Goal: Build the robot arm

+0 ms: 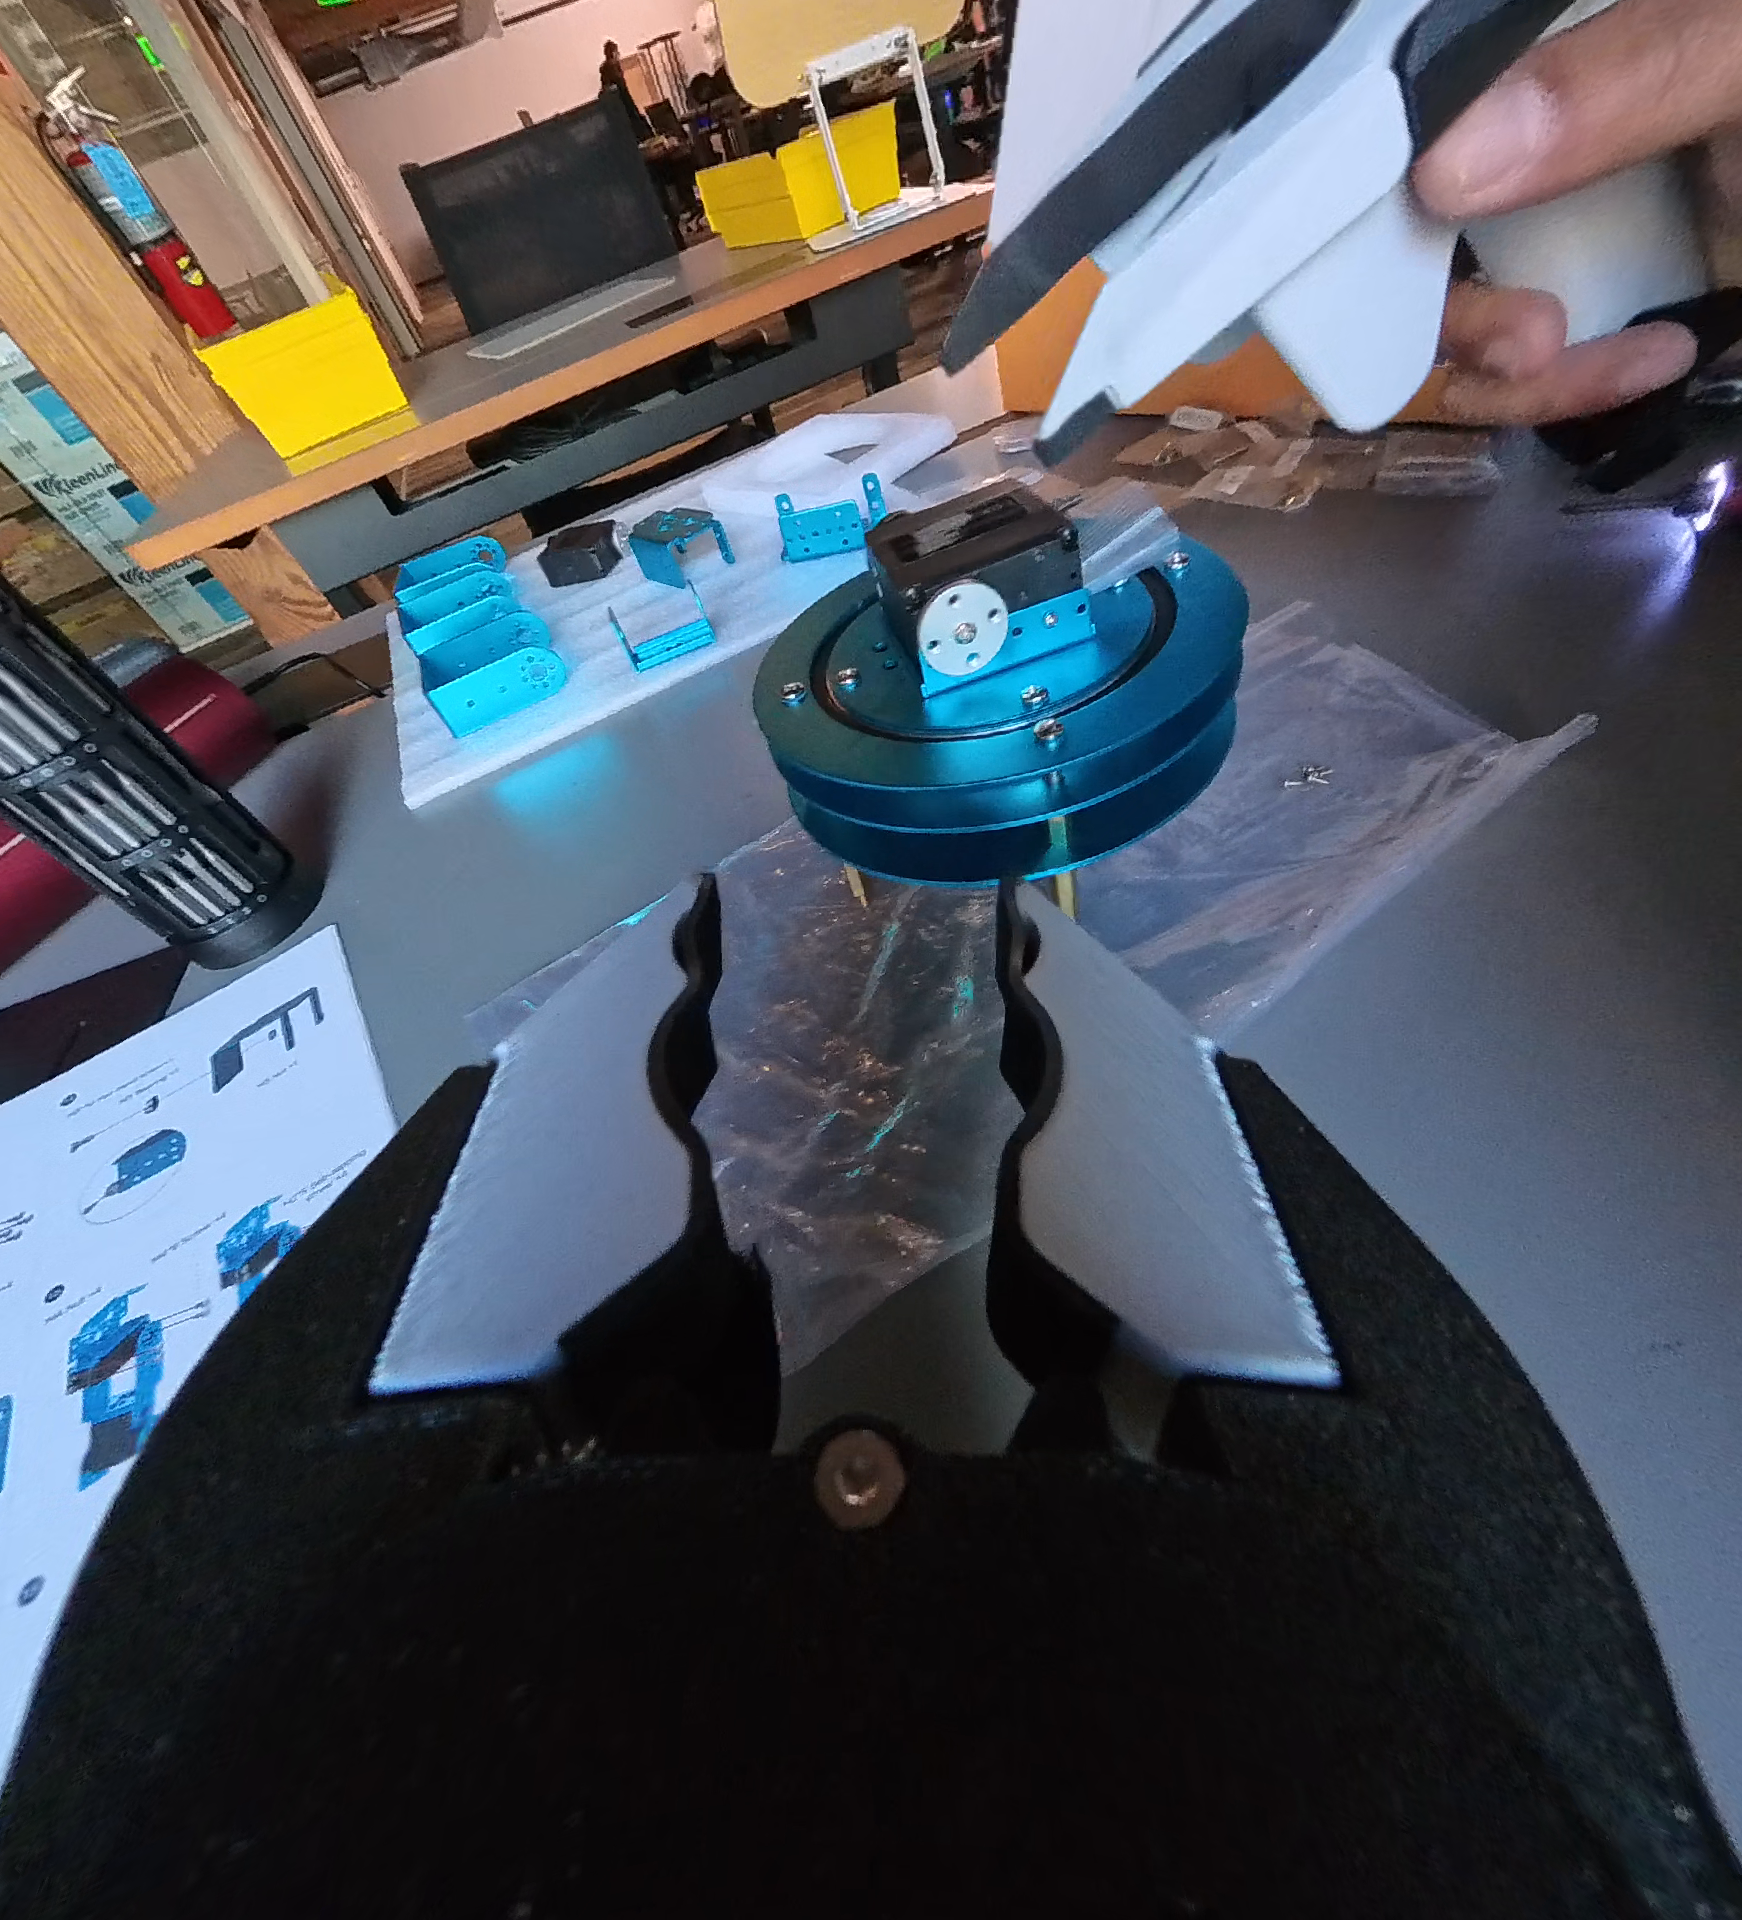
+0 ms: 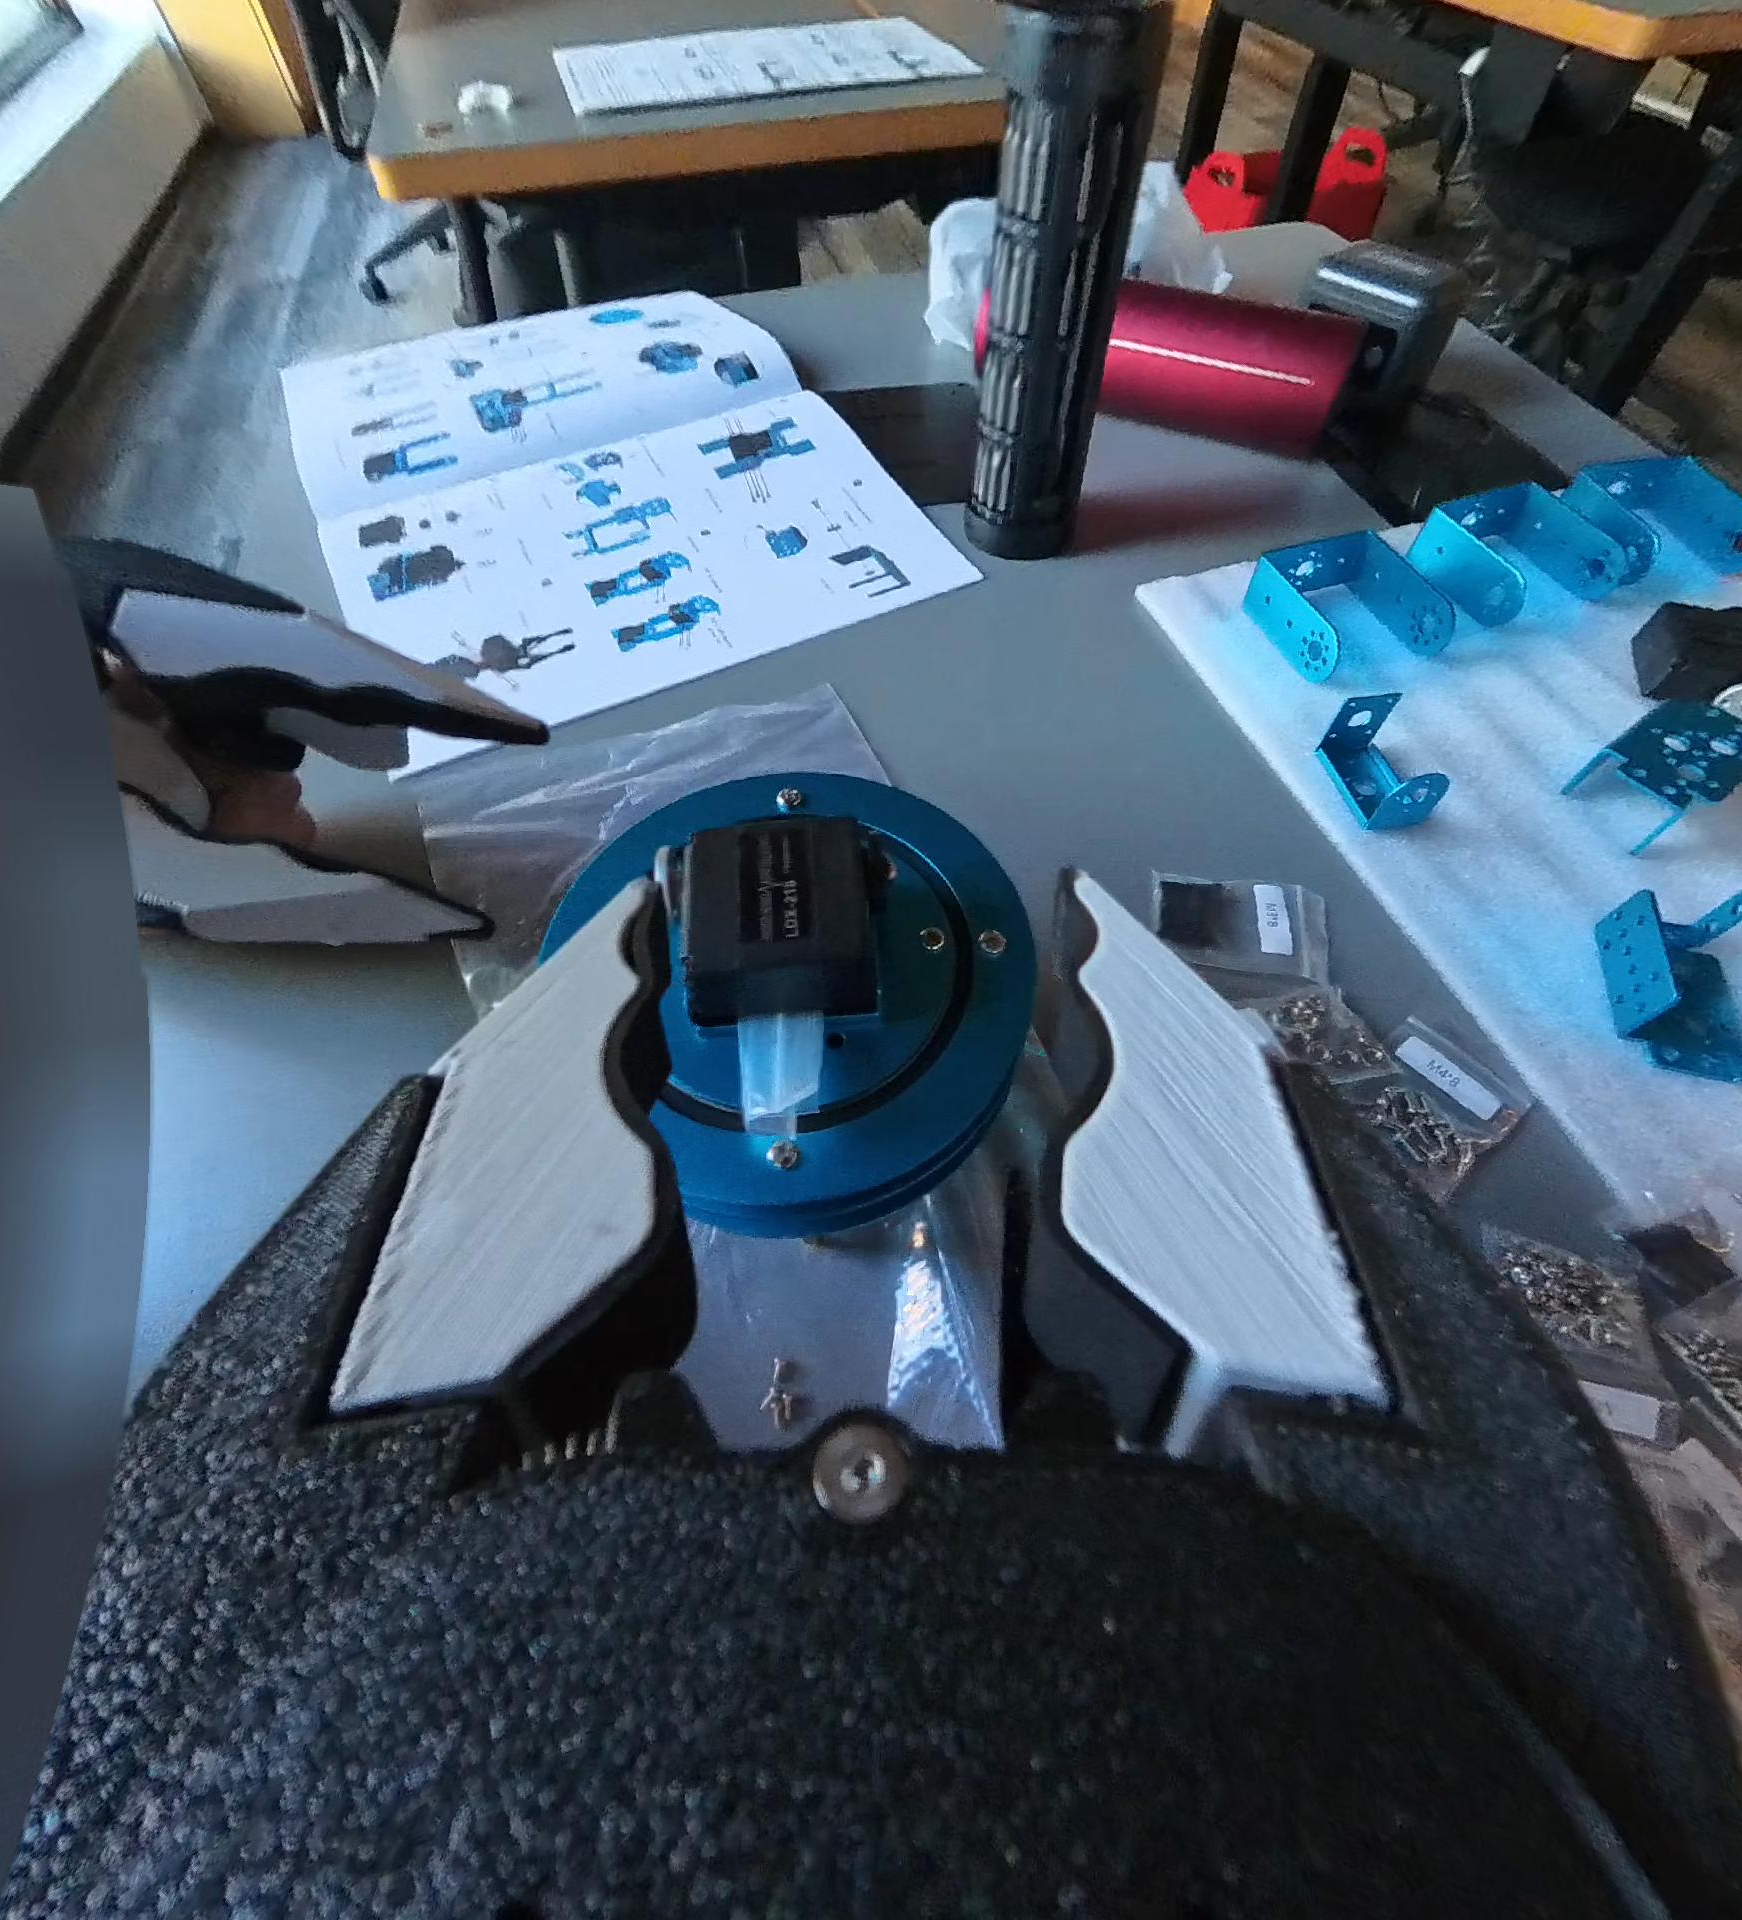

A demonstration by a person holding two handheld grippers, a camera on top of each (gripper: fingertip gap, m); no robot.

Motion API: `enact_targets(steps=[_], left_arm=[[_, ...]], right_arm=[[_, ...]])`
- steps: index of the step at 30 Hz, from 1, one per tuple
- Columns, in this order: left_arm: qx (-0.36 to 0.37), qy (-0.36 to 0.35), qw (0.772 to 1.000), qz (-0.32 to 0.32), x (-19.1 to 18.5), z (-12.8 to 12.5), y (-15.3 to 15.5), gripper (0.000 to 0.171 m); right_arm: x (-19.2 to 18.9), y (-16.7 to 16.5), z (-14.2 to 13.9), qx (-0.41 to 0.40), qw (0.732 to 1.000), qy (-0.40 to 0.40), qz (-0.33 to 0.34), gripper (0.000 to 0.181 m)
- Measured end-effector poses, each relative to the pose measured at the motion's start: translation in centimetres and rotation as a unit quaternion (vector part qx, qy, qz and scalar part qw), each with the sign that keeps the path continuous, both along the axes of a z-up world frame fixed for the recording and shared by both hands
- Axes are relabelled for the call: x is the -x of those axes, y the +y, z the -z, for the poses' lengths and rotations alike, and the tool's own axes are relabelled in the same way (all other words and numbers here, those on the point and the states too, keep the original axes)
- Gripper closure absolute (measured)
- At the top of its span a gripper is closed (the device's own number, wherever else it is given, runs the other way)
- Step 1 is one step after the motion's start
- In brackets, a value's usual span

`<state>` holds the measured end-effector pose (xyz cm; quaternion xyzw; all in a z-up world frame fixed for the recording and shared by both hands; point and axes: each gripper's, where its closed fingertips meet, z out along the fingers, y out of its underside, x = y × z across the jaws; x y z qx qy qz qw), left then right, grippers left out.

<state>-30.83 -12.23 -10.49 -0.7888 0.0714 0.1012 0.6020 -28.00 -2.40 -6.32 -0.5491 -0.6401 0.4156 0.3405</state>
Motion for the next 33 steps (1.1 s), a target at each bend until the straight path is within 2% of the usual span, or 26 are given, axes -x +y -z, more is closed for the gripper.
enact_targets(steps=[3, 11, 18, 33], left_arm=[[-0.007, 0.000, 1.000, 0.005, 0.2, -0.2, -0.3, 0.118], [-0.013, 0.016, 1.000, 0.009, 0.0, -0.3, -0.5, 0.118], [-0.024, 0.029, 0.999, 0.007, -0.2, -0.6, -0.7, 0.118], [-0.027, 0.034, 0.999, 0.007, -0.3, -0.7, -0.7, 0.119]], right_arm=[[-0.3, -1.1, 0.6, -0.019, 0.999, -0.022, -0.018, 0.107], [0.1, -1.6, 2.0, -0.077, 0.995, -0.062, 0.008, 0.125], [0.4, -1.8, 2.3, -0.057, 0.997, -0.051, 0.007, 0.138], [0.3, -1.8, 2.4, -0.018, 1.000, -0.017, -0.006, 0.138]])
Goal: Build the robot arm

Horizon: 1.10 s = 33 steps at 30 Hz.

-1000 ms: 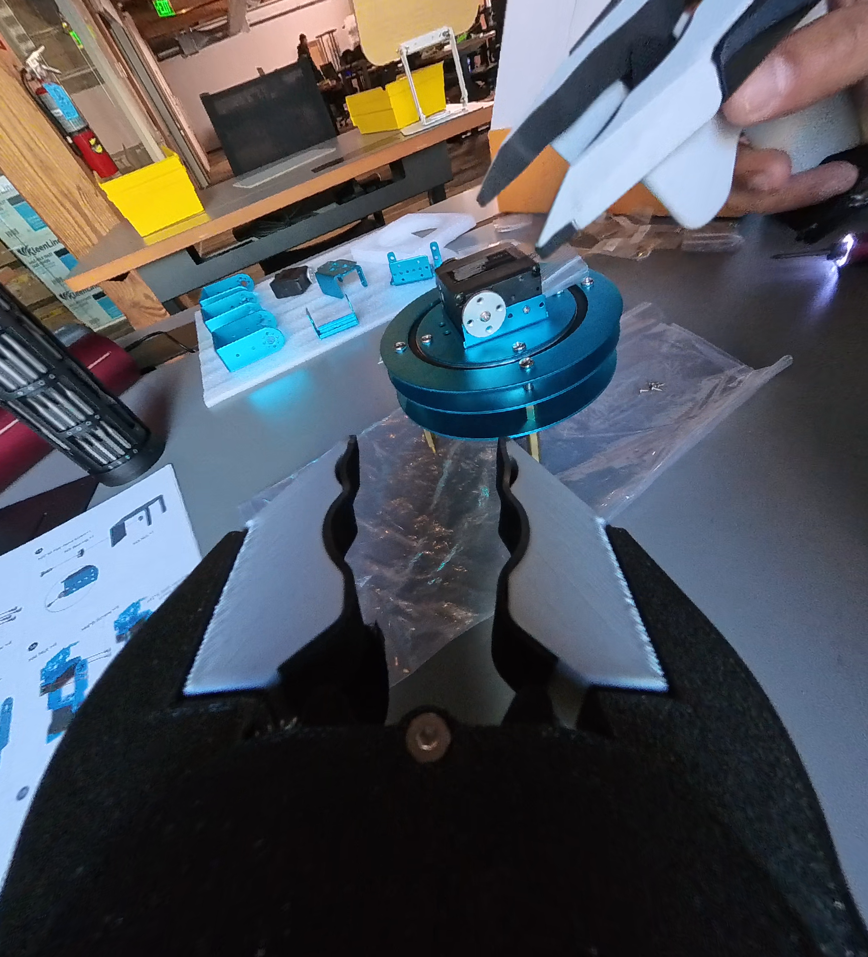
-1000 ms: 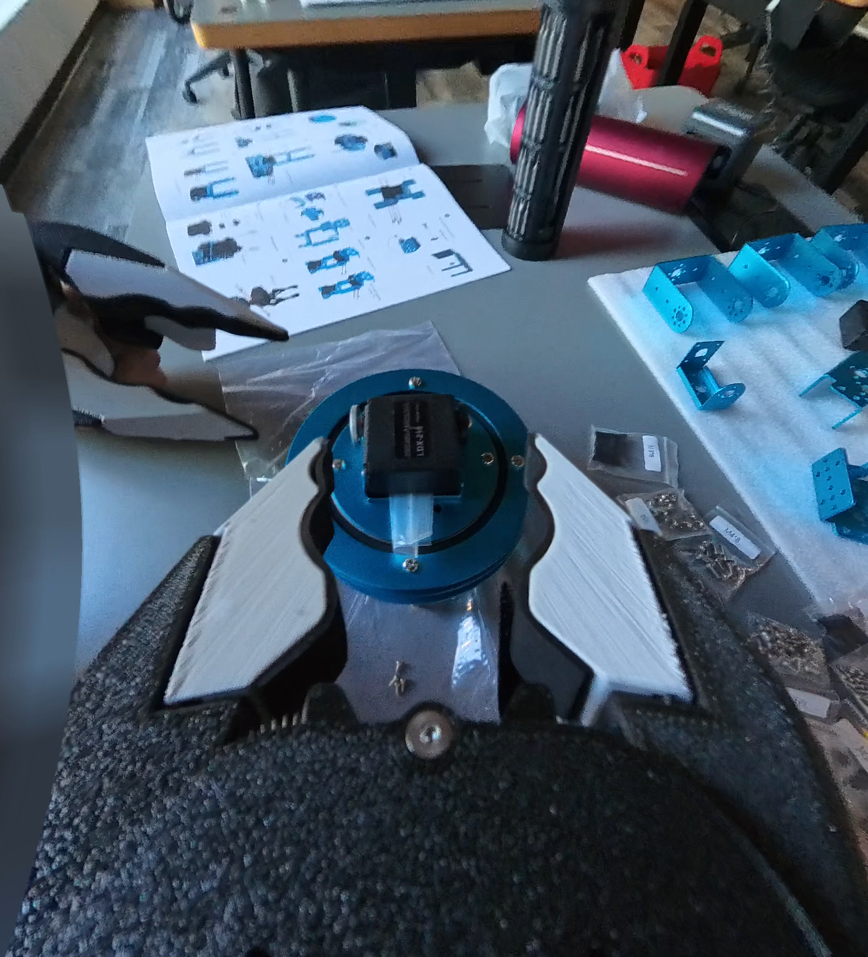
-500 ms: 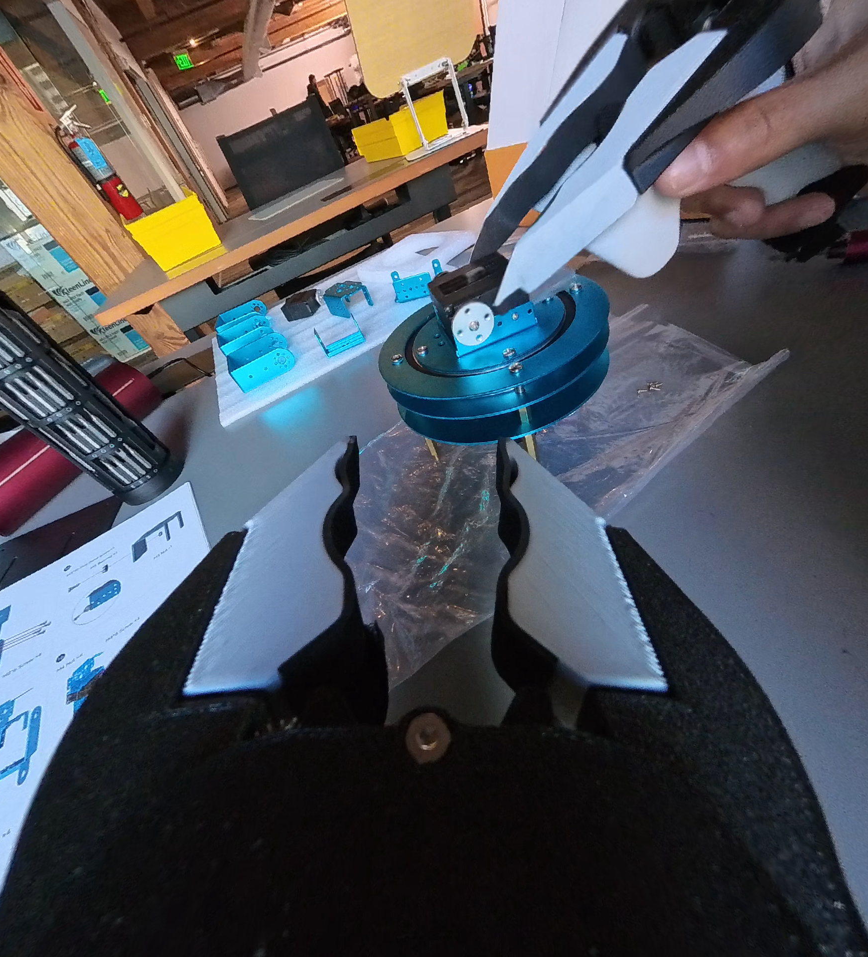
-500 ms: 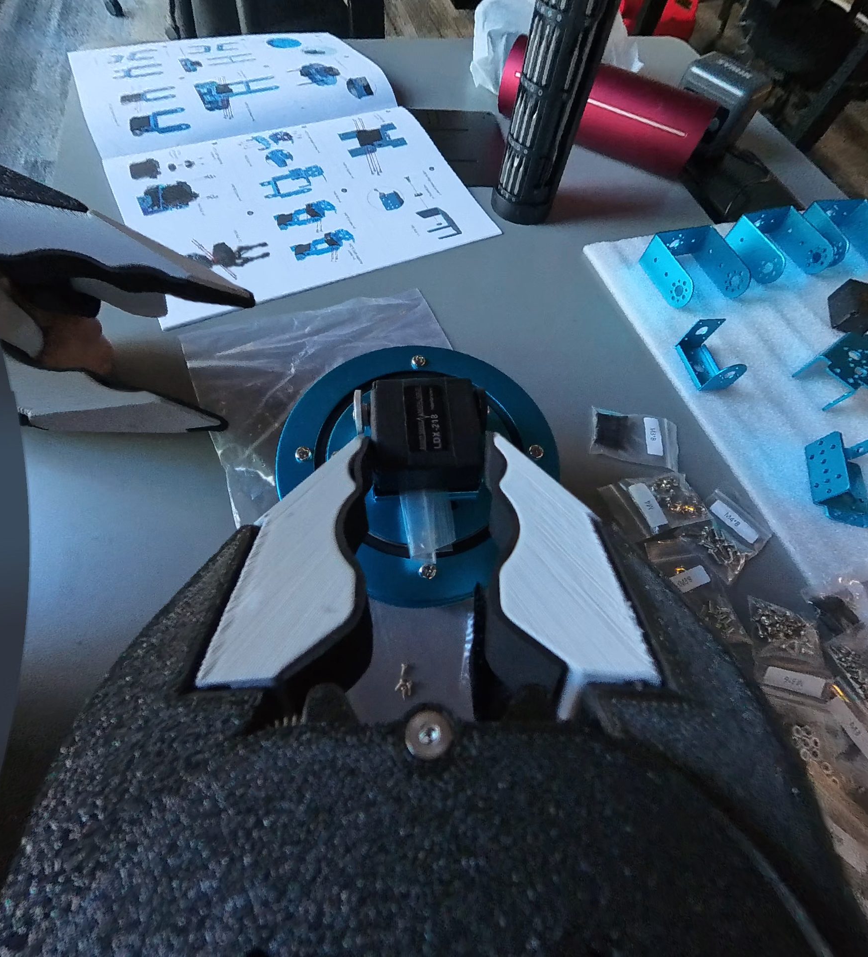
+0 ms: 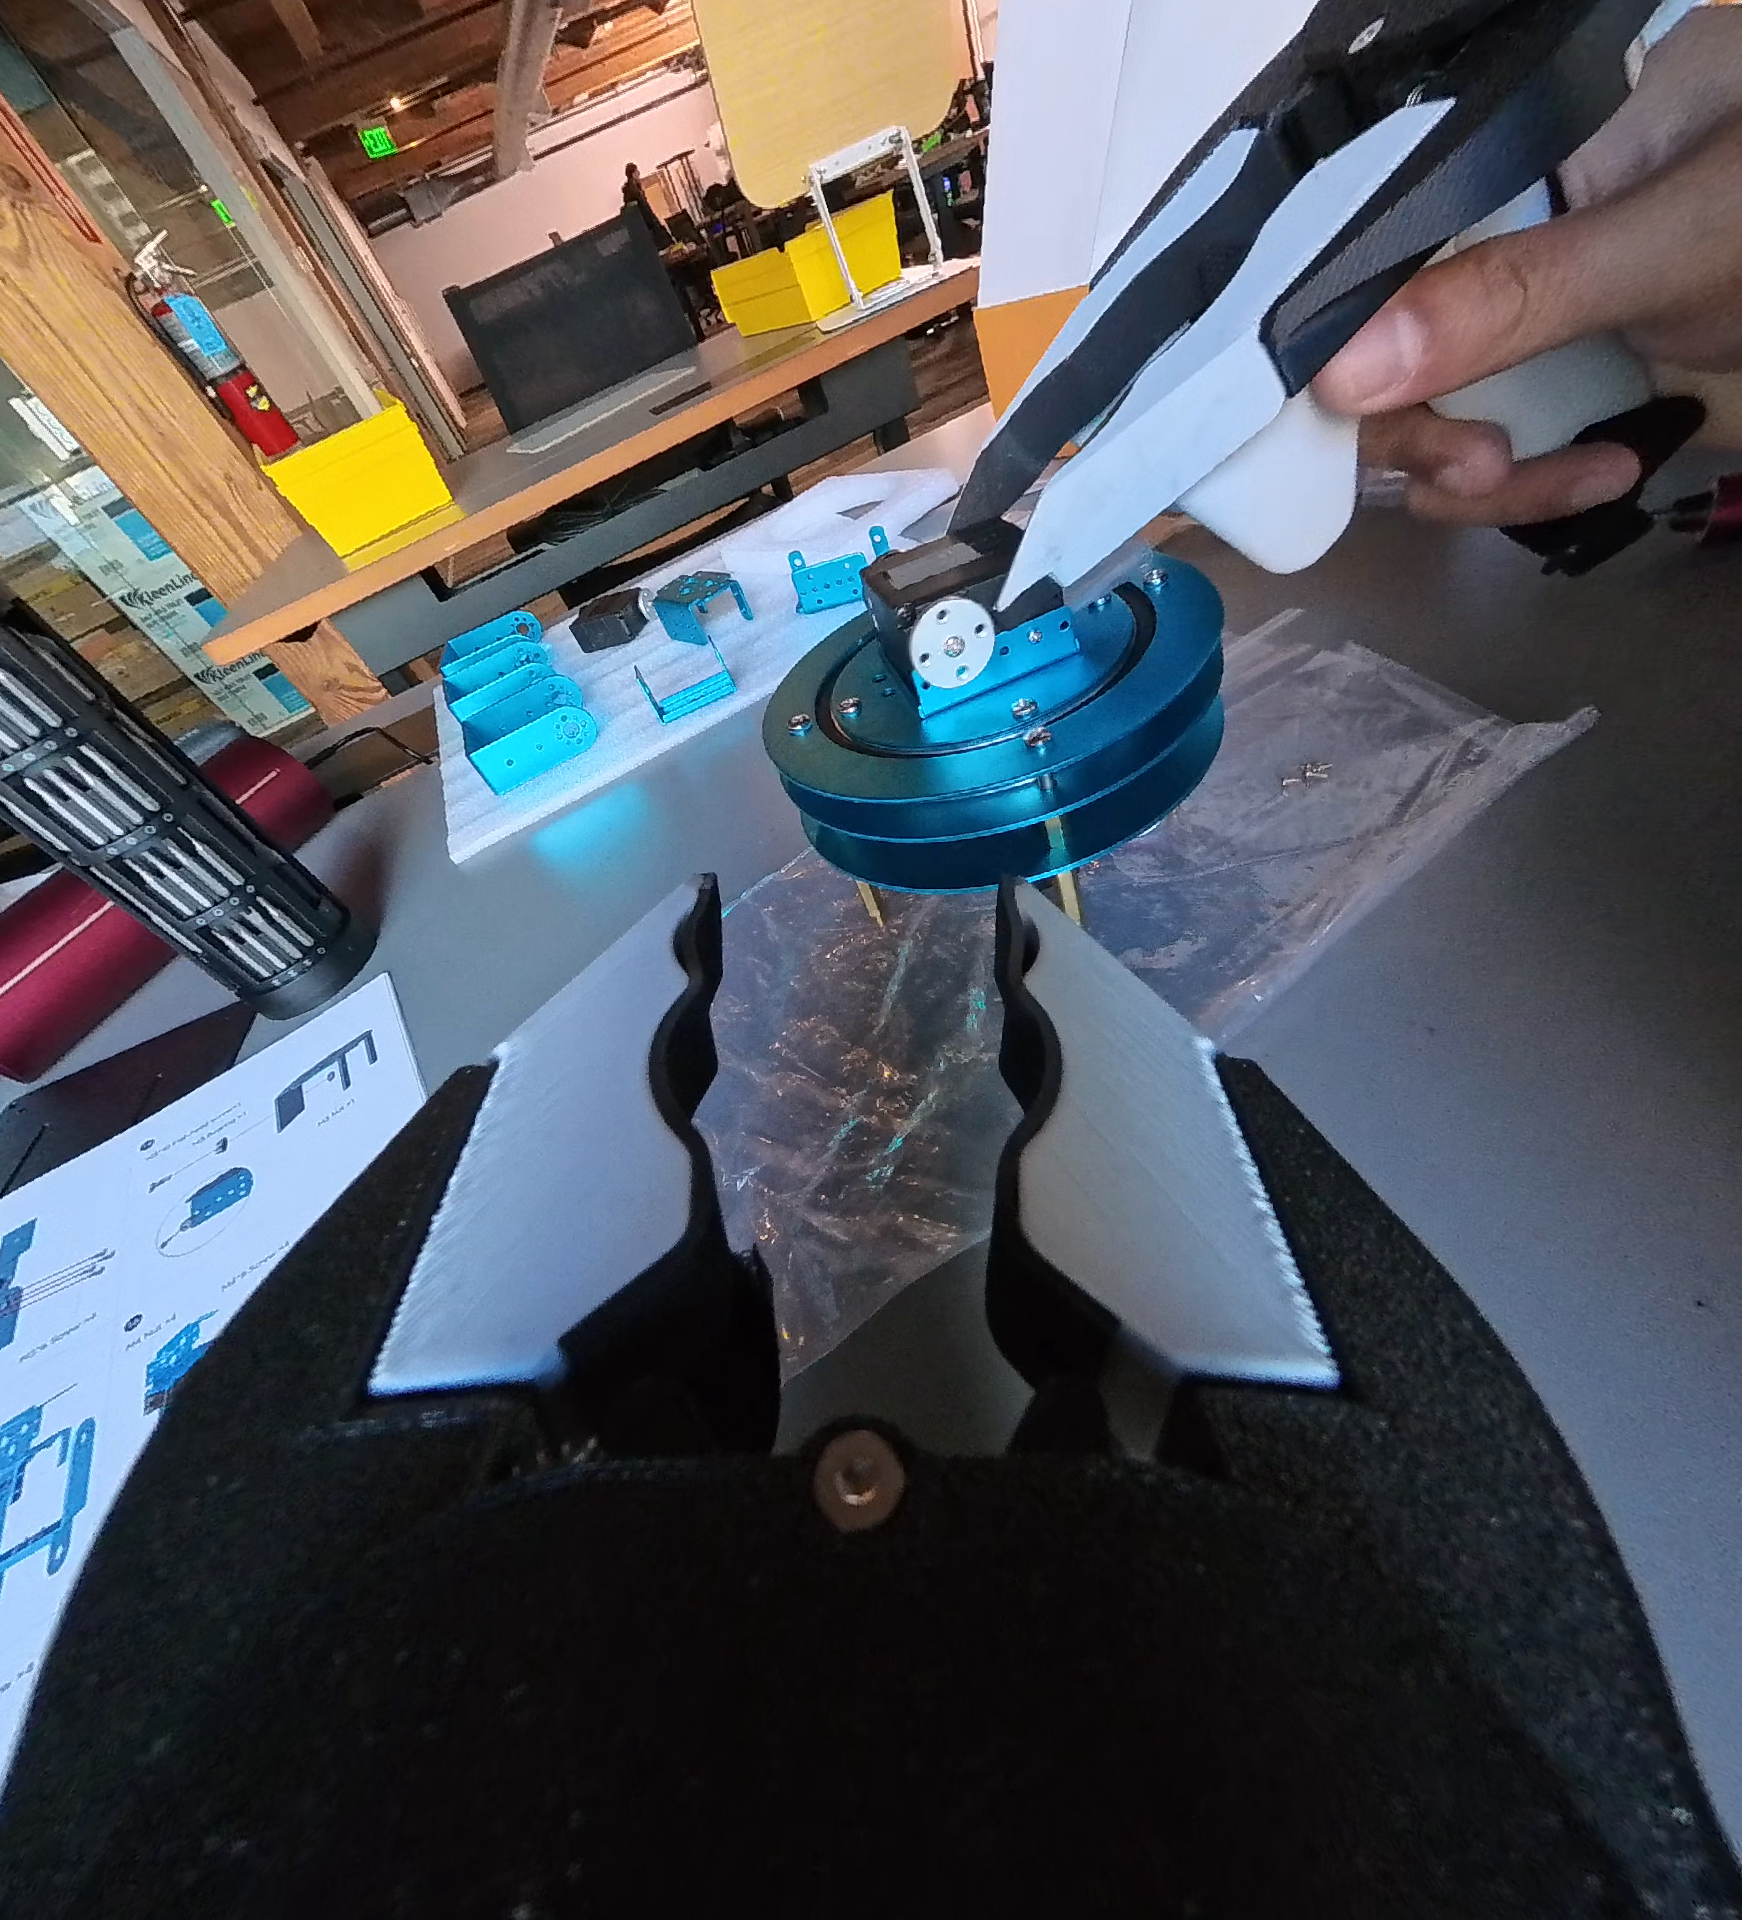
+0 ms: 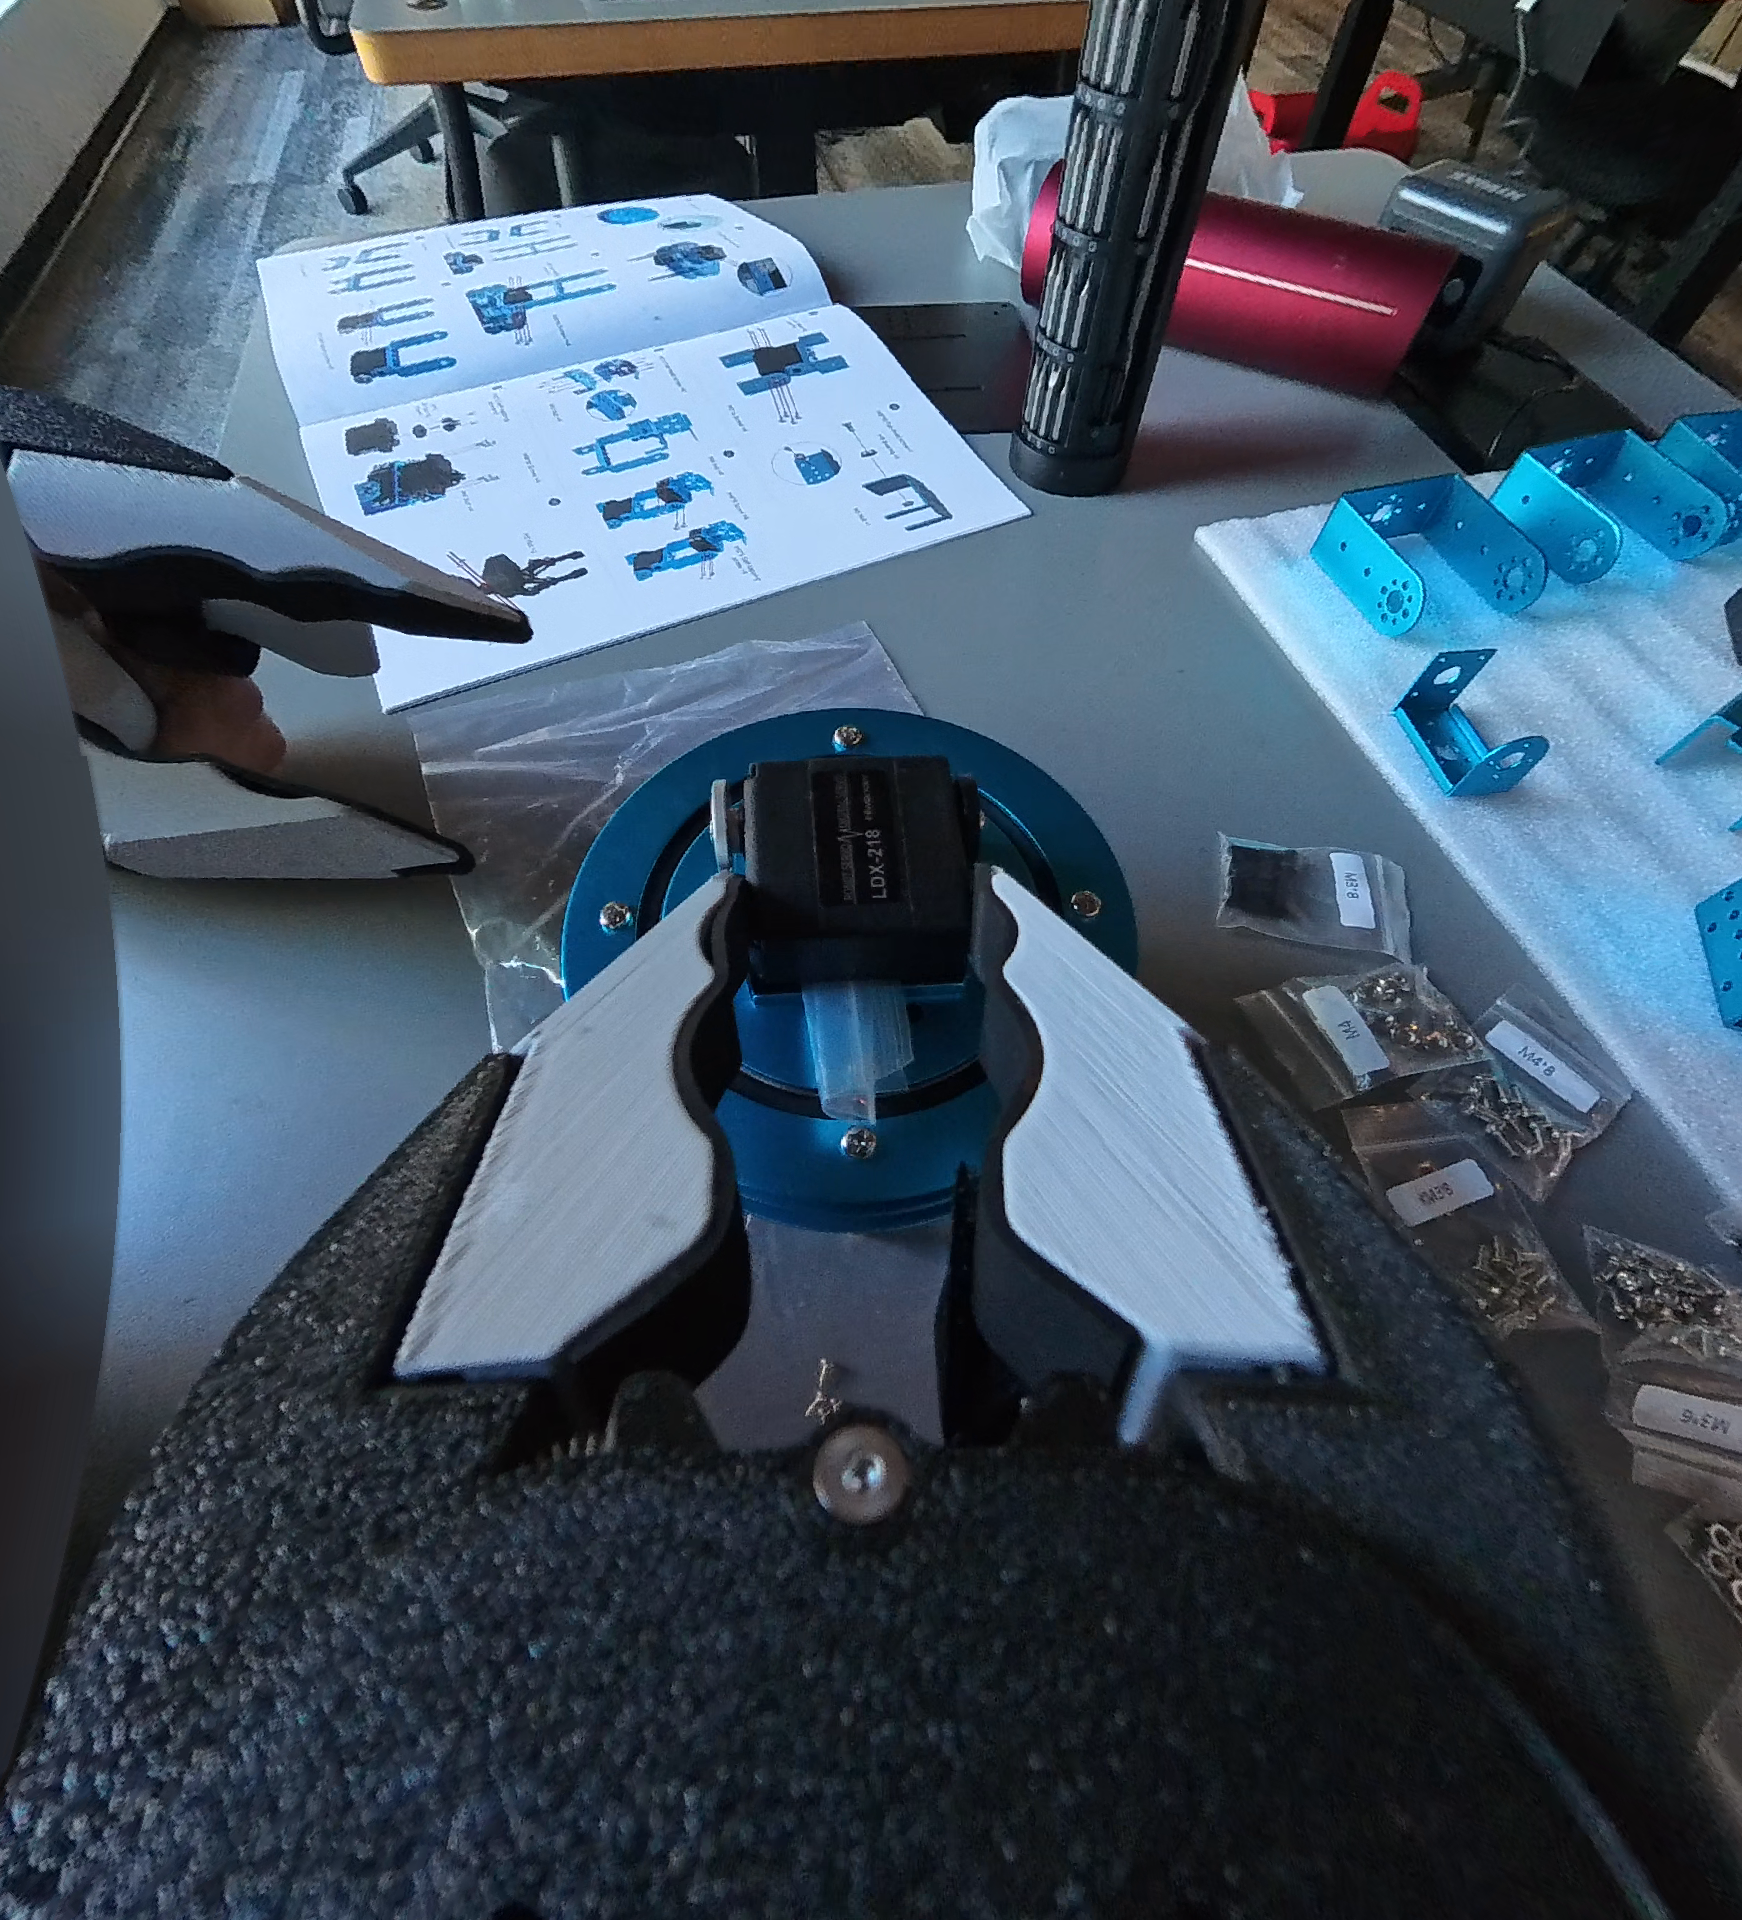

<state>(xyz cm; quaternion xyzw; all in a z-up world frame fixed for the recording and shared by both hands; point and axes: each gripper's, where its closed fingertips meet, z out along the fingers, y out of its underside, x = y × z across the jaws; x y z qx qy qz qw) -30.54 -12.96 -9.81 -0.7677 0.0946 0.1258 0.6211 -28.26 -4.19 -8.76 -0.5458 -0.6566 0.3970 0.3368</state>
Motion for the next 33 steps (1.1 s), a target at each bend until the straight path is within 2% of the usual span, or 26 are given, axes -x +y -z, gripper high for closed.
enact_targets(steps=[26, 33], left_arm=[[0.001, 0.006, 1.000, 0.000, -0.03, 0.09, 0.02, 0.119], [-0.002, 0.007, 1.000, 0.001, -0.03, 0.02, 0.00, 0.119]], right_arm=[[0.00, -0.01, -0.14, -0.018, 1.000, 0.002, -0.007, 0.139], [0.02, 0.06, -0.05, 0.006, 1.000, 0.004, -0.011, 0.138]])
